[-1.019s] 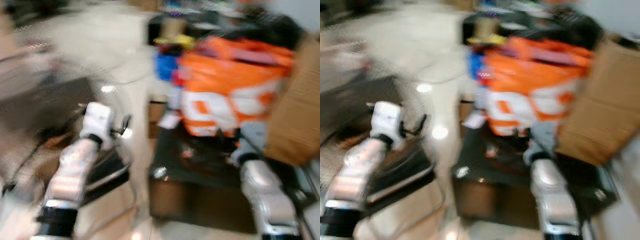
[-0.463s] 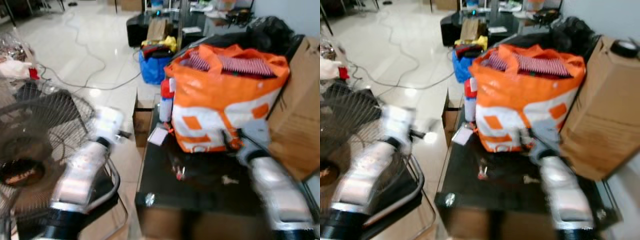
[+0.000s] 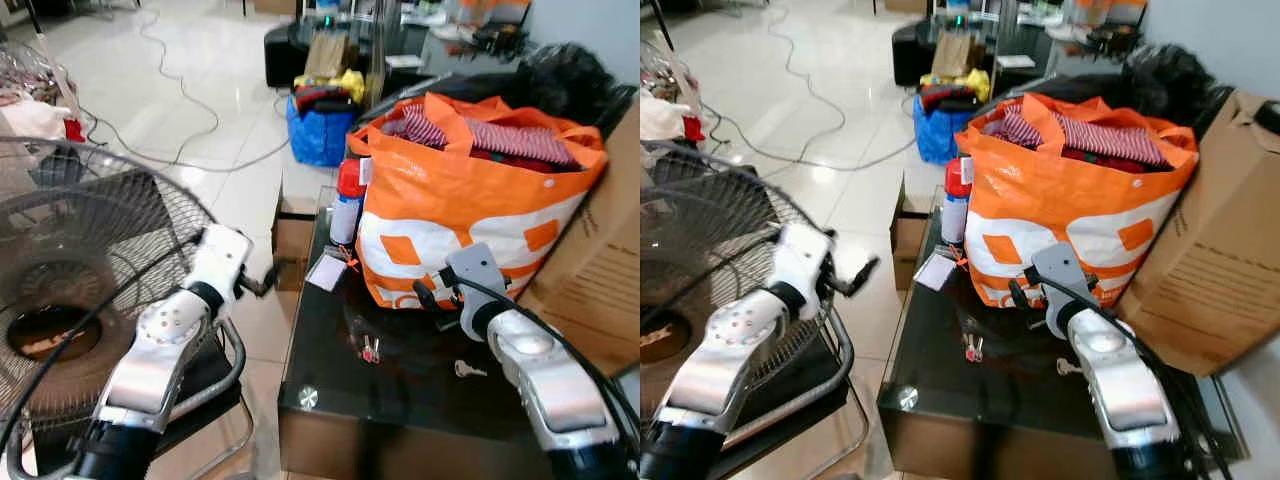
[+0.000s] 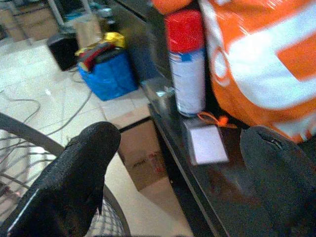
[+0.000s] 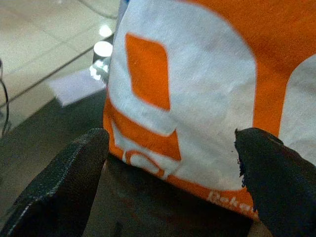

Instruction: Hang keys on a hook

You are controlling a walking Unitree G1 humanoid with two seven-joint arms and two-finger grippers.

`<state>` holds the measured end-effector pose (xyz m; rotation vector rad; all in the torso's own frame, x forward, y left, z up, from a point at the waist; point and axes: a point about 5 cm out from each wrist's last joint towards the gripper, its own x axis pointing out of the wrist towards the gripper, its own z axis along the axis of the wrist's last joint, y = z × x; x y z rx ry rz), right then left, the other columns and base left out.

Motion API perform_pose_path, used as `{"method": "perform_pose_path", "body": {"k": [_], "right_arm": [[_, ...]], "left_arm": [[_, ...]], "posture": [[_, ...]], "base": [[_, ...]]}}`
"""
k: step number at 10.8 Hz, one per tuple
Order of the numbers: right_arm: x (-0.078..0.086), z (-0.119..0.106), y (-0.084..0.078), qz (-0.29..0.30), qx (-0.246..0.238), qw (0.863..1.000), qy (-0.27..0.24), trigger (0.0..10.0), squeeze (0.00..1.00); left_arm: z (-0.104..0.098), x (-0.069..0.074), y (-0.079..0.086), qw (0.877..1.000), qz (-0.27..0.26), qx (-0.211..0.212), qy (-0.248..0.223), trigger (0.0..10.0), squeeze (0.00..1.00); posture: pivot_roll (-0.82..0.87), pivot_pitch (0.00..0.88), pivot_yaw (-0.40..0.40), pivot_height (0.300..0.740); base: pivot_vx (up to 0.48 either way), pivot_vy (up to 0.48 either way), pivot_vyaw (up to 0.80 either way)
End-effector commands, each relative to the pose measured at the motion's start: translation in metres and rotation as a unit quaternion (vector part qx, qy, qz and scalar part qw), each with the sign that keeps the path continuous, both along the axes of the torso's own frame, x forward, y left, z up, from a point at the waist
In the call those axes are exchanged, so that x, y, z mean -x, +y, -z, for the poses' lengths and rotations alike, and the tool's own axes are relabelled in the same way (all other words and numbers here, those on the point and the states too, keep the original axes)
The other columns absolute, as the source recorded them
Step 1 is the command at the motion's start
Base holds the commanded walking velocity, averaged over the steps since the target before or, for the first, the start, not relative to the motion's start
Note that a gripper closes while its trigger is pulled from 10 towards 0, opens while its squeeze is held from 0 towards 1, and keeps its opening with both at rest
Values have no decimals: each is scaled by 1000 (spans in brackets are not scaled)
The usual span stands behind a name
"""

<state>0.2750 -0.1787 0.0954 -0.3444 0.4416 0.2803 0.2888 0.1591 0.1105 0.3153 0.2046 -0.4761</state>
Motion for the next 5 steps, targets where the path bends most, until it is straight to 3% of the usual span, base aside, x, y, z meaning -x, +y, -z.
{"method": "perform_pose_path", "body": {"k": [1,3,5], "right_arm": [[-4,2,5,-31,9,999,14,10000,0],[-7,17,25,-124,19,991,55,10000,0],[-12,43,44,-177,32,979,99,10000,0]], "left_arm": [[6,-1,-6,999,38,-21,21,10000,0],[23,7,-10,991,90,-52,80,10000,0],[33,20,-18,983,135,-60,106,10000,0]], "posture": [[-79,0,-58,740],[-83,0,-80,740],[-100,0,-80,740]], "base": [[0,0,0],[0,0,0],[0,0,0]]}}
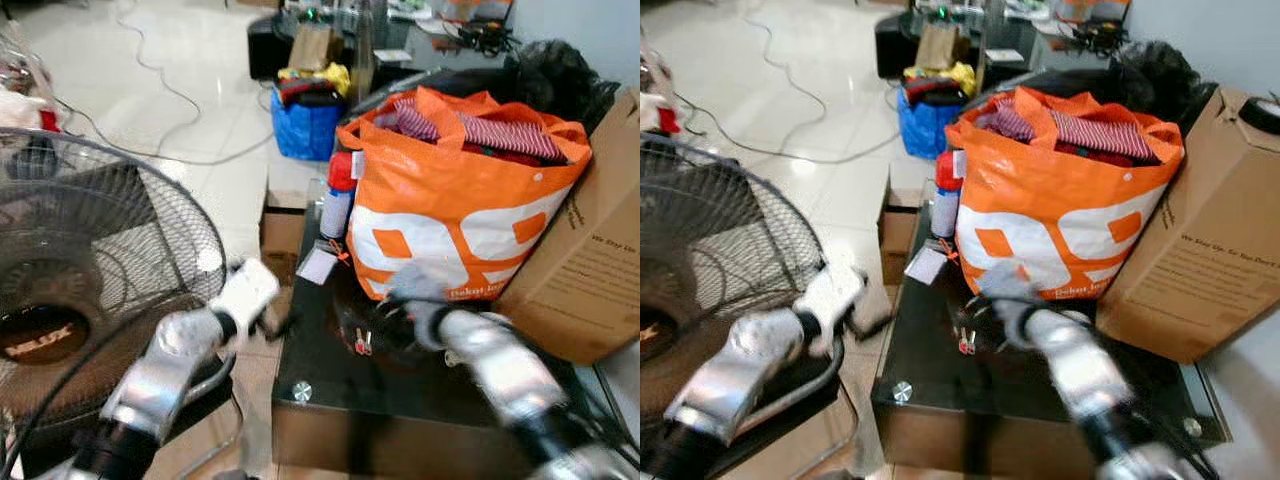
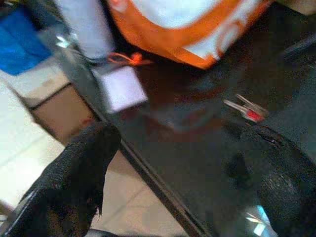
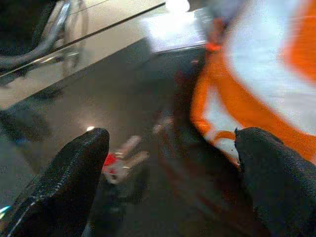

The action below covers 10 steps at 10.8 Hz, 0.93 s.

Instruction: Hang keys on a hook

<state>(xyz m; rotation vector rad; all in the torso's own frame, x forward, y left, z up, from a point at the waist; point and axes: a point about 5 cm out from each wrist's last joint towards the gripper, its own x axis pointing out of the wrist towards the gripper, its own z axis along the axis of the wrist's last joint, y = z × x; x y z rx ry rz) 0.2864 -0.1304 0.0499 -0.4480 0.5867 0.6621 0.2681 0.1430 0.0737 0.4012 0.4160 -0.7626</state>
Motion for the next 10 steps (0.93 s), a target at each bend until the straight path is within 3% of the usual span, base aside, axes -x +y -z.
{"method": "perform_pose_path", "body": {"k": [1,3,5,6,7,8,9,10], "right_arm": [[1,8,3,-28,5,1000,9,10000,0],[10,29,8,-32,12,998,43,10000,0],[14,41,14,7,-30,998,54,10000,0],[11,44,16,37,-39,997,49,7412,0],[7,46,19,68,-53,995,46,3373,0],[5,47,24,86,-72,992,53,2118,0],[4,49,30,90,-73,992,50,4706,0],[2,52,33,106,-67,991,40,10000,0]], "left_arm": [[-2,5,-7,1000,26,1,6,10000,0],[5,19,-11,998,55,-5,29,10000,0],[11,32,-14,996,76,-9,52,10000,0],[11,36,-14,995,76,-8,56,10000,0],[11,39,-13,995,76,-9,60,10000,0],[9,44,-12,995,76,-8,64,10000,0],[7,49,-8,995,73,-12,66,10000,0],[5,53,-4,995,68,-16,67,10000,0]], "posture": [[-108,0,-80,740],[-132,0,-77,740],[-151,0,-77,740],[-149,0,-80,740],[-138,0,-83,740],[-125,15,-89,740],[-103,35,-96,740],[-81,55,-100,740]], "base": [[0,0,0],[0,0,0],[0,0,0],[0,0,0],[0,0,0],[0,0,0],[0,0,0],[0,0,0]]}}
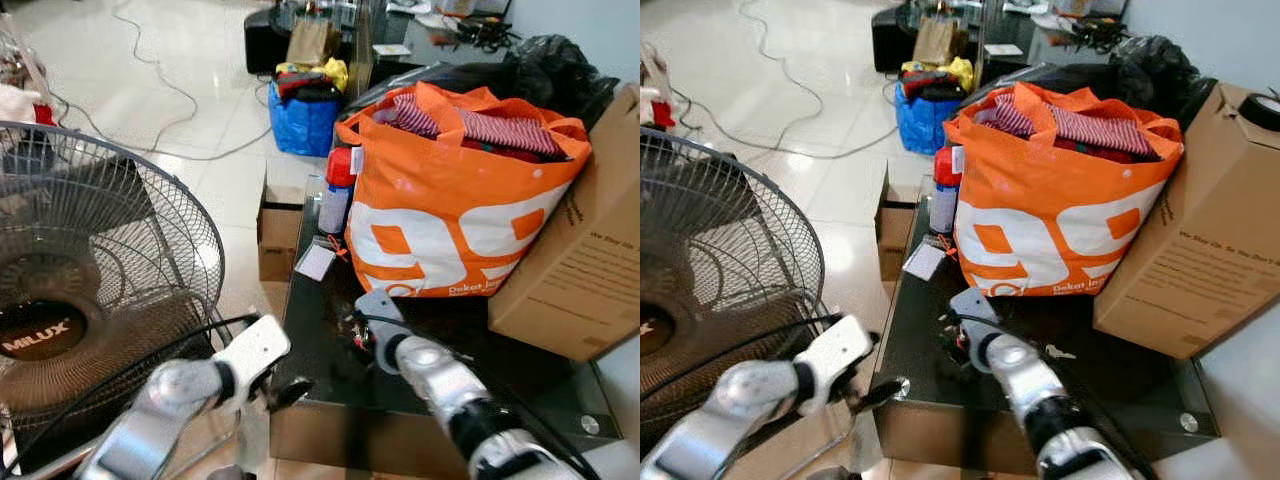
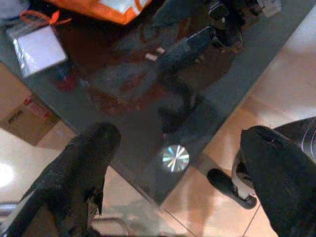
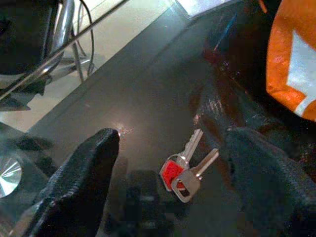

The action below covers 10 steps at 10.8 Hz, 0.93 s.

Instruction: Hang keys on a hook

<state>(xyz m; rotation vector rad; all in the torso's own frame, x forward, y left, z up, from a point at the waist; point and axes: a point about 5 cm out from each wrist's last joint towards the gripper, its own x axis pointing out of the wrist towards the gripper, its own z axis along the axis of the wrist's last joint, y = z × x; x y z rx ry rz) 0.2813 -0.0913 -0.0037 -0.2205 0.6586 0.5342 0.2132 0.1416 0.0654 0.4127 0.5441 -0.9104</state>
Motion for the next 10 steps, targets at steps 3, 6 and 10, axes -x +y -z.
{"method": "perform_pose_path", "body": {"k": [3,6,10], "right_arm": [[-8,-2,5,41,-9,999,-16,10000,0],[-9,0,10,46,-7,999,-23,8784,0],[-6,8,-10,61,27,998,-11,784,0]], "left_arm": [[-18,9,9,1000,-5,-2,-9,10000,0],[-27,22,19,1000,-15,-13,-2,10000,0],[-26,29,15,1000,-10,-13,12,10000,0]], "posture": [[-23,108,-101,740],[4,137,-93,740],[-12,141,-89,740]], "base": [[0,0,0],[0,0,0],[0,0,0]]}}
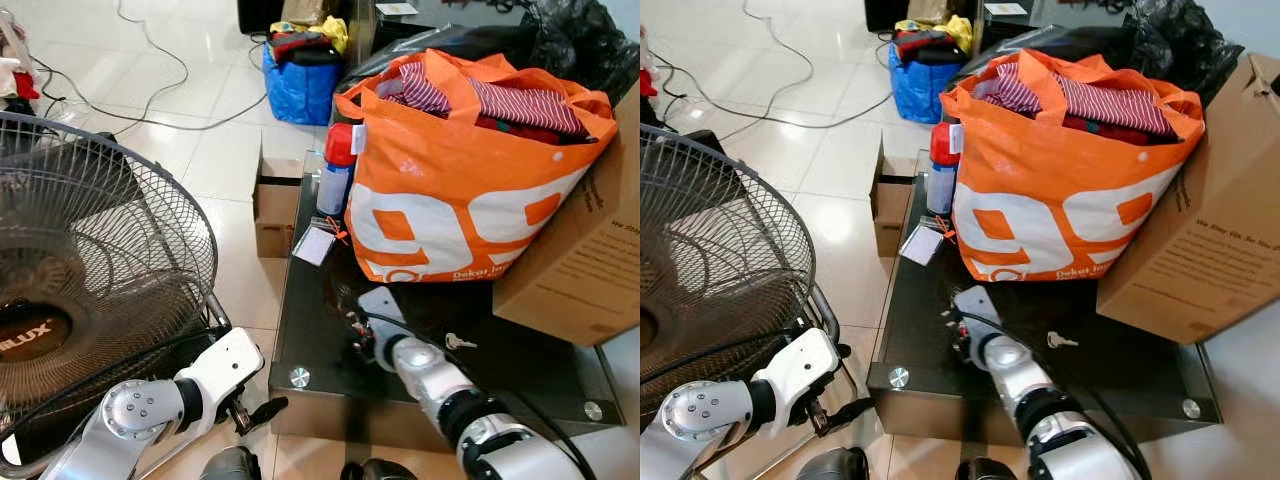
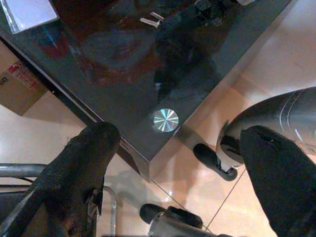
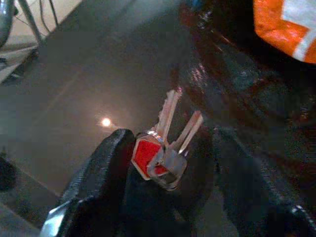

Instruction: Hang keys on a hook

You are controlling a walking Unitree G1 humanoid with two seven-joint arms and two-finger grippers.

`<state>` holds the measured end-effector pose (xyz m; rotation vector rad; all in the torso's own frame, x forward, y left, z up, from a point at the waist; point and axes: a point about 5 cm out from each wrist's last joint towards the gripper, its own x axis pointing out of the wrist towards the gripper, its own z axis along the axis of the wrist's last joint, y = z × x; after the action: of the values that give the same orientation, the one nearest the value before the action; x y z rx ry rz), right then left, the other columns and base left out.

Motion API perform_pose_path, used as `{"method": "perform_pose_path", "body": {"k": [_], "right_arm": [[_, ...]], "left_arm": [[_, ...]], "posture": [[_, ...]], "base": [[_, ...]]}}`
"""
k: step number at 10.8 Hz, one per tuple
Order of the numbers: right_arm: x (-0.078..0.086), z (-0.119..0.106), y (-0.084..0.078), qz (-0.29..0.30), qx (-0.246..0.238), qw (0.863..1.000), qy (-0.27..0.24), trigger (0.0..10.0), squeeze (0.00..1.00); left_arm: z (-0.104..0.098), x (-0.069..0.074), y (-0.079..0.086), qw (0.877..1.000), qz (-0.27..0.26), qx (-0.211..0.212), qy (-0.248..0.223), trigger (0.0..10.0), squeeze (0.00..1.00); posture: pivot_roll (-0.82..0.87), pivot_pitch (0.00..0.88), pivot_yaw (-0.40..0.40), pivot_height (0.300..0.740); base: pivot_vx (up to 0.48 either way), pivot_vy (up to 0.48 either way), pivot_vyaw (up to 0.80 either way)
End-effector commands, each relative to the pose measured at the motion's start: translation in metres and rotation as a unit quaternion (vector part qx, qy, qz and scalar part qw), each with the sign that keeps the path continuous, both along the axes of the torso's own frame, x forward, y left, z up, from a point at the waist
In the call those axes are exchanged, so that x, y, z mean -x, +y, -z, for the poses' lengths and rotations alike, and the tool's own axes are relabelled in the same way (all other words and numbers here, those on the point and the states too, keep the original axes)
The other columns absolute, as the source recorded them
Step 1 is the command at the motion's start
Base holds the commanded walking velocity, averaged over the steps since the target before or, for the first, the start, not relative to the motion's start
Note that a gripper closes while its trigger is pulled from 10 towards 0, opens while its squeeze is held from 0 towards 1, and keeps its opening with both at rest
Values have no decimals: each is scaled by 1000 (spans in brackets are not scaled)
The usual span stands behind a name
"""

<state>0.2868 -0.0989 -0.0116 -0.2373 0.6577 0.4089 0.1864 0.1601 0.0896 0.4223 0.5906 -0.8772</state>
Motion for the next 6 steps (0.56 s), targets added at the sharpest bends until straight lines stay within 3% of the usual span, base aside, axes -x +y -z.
{"method": "perform_pose_path", "body": {"k": [1,6], "right_arm": [[0,1,-4,4,1,1000,8,0,0],[2,2,-1,-13,-2,1000,25,0,0]], "left_arm": [[-2,1,-5,1000,7,7,0,10000,0],[-1,-1,-9,1000,10,12,1,10000,0]], "posture": [[-20,133,-88,740],[-25,128,-91,740]], "base": [[0,0,0],[0,0,0]]}}
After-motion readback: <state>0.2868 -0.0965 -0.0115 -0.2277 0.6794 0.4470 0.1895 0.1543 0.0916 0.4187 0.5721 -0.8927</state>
